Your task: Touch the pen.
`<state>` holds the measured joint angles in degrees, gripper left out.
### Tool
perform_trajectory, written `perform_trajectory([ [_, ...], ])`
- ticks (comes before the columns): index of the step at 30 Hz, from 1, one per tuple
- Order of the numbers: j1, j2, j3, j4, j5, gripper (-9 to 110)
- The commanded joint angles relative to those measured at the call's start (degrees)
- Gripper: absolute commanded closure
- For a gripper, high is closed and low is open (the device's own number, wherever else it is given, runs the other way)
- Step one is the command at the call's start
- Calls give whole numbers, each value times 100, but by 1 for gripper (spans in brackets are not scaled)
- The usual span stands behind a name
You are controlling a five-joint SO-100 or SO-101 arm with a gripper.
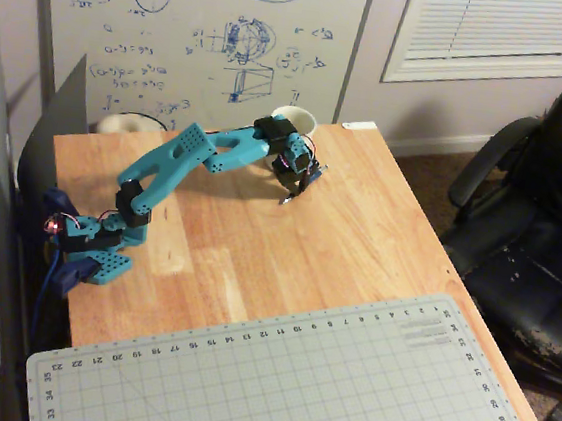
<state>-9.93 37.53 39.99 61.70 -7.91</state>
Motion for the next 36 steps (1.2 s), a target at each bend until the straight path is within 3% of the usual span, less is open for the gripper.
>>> perform_trajectory([
  [1,-176,15398,13983,510,773,101],
  [36,-176,15442,13983,501,703,101],
])
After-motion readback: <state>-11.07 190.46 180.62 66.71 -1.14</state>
